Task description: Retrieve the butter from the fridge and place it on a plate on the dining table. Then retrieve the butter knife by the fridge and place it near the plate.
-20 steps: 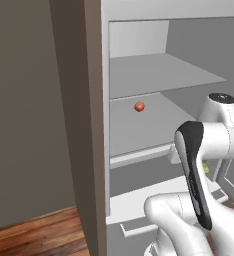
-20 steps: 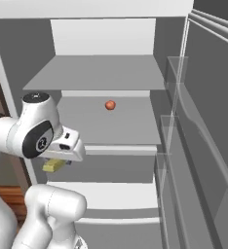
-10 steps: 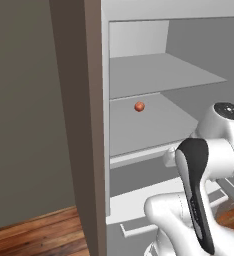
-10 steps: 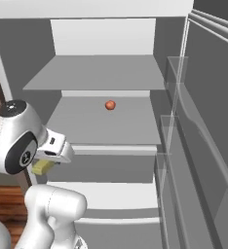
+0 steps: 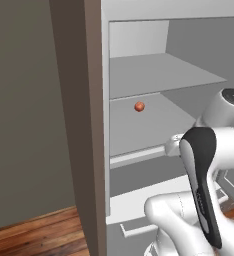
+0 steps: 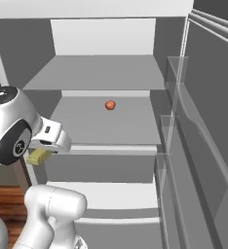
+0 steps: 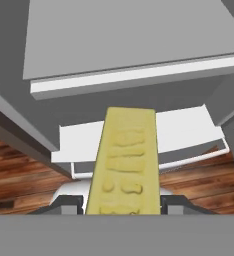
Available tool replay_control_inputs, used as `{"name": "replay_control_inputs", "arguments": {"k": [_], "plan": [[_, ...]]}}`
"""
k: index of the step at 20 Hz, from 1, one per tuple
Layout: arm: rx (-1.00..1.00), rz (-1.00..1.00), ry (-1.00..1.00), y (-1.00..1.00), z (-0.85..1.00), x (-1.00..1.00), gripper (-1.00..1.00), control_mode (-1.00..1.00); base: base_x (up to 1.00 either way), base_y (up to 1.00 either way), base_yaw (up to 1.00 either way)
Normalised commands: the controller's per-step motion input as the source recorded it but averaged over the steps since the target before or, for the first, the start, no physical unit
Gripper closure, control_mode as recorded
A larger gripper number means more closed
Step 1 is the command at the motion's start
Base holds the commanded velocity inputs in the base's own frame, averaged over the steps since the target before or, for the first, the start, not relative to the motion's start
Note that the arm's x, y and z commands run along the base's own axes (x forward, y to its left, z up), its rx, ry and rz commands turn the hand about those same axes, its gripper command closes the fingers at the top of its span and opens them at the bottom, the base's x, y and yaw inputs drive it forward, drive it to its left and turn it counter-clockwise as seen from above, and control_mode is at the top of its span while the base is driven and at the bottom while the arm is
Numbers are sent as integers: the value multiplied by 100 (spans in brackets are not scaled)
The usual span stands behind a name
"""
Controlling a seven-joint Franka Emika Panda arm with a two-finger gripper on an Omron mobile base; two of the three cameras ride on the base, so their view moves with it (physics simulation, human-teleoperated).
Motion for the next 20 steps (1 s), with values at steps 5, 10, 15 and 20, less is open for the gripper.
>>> {"name": "replay_control_inputs", "arguments": {"k": [5, 10, 15, 20], "plan": [[0, 0, 0, -4, 1, -13, 100, -100, 0, 0, 0], [0, 0, 0, 0, 0, 0, 100, -100, 0, 0, 0], [0, 0, 0, 0, 0, 0, 100, -100, 0, 0, 0], [0, 0, 0, 0, 0, 0, 100, 100, -7, 0, 0]]}}
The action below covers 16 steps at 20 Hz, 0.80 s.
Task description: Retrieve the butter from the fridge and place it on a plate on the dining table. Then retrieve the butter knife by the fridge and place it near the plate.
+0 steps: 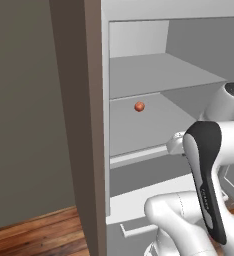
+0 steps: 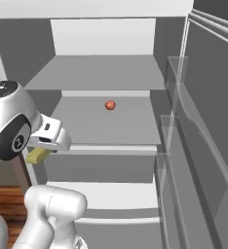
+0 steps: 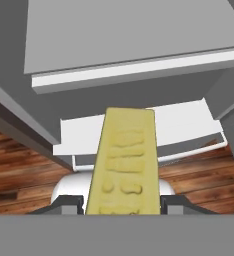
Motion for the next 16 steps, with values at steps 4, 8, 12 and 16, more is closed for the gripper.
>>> {"name": "replay_control_inputs", "arguments": {"k": [4, 8, 12, 16], "plan": [[0, 0, 0, 0, 0, 0, 100, 100, -31, 4, -3], [0, 0, 0, 0, 0, 0, 100, 100, -55, 19, -26], [0, 0, 0, 0, 0, 0, 100, 100, -78, 24, -42], [0, 0, 0, 0, 0, 0, 100, 100, -51, 57, -56]]}}
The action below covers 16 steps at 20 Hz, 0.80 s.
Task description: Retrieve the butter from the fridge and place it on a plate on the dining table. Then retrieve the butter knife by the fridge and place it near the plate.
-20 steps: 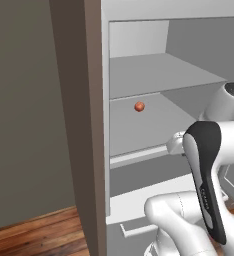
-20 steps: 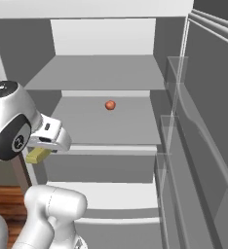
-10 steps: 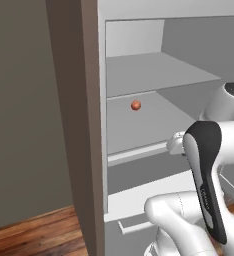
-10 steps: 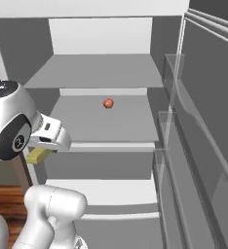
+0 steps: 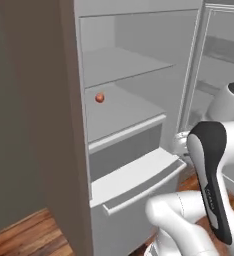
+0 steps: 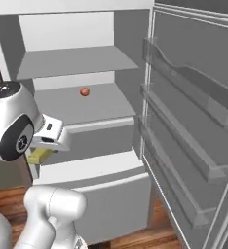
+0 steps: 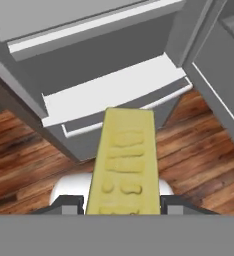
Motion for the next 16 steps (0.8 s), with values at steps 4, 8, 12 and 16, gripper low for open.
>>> {"name": "replay_control_inputs", "arguments": {"k": [4, 8, 12, 16], "plan": [[0, 0, 0, 0, 0, 0, 100, 100, -38, 77, -60], [0, 0, 0, 0, 0, 0, 100, 100, -50, 63, -62], [0, 0, 0, 0, 0, 0, 100, 100, -50, 53, -62], [0, 0, 0, 0, 0, 0, 100, 100, -62, 13, -69]]}}
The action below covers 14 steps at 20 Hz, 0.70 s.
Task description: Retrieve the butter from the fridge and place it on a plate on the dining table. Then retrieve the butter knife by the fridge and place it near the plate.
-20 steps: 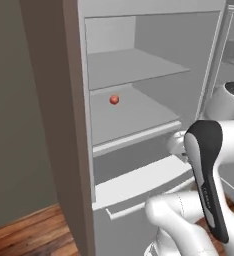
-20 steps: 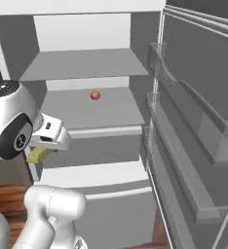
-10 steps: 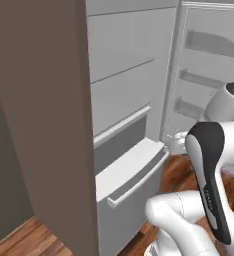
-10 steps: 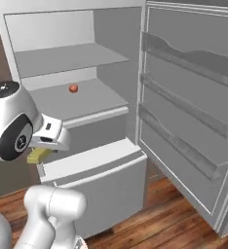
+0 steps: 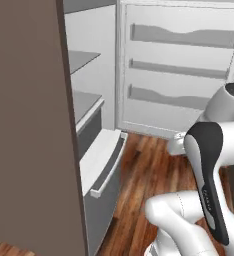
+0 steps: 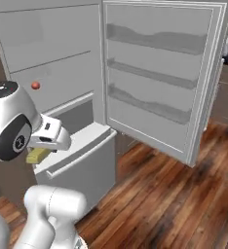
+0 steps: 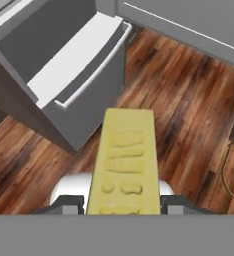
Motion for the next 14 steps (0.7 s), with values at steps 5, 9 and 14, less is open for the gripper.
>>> {"name": "replay_control_inputs", "arguments": {"k": [5, 9, 14], "plan": [[0, 0, 0, 0, 0, 0, 100, 100, -56, 0, -78], [0, 0, 0, 0, 0, 0, 100, 100, -44, 0, -77], [0, 0, 0, 0, 0, 0, 100, 100, -24, -20, -64]]}}
